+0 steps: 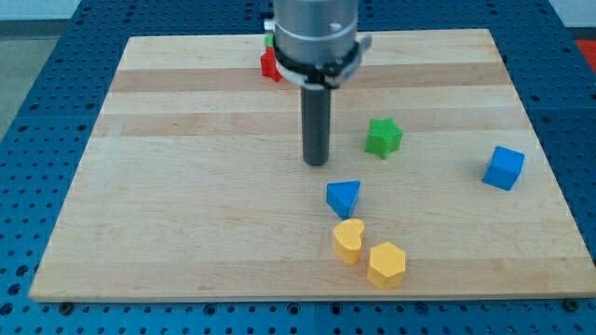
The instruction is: Move the green star to the bottom of the red circle
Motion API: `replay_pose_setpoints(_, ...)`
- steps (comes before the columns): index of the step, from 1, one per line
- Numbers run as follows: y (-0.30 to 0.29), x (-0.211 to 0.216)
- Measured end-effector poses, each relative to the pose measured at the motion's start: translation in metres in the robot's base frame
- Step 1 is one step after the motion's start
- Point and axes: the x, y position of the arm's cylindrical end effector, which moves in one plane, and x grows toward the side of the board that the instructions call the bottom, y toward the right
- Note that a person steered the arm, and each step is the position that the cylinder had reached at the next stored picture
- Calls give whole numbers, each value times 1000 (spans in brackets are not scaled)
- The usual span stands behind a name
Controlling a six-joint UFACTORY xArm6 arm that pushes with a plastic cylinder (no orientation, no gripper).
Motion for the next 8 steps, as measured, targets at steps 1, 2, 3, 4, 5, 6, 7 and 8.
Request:
replay_pose_setpoints(1, 34, 15)
replay_pose_setpoints(2, 47, -19)
replay_pose_setpoints(3, 32, -66)
replay_pose_setpoints(4, 5, -102)
replay_pose_setpoints(5, -6, -76)
replay_pose_setpoints(6, -5, -22)
replay_pose_setpoints(7, 15, 8)
replay_pose_setpoints(8, 59, -17)
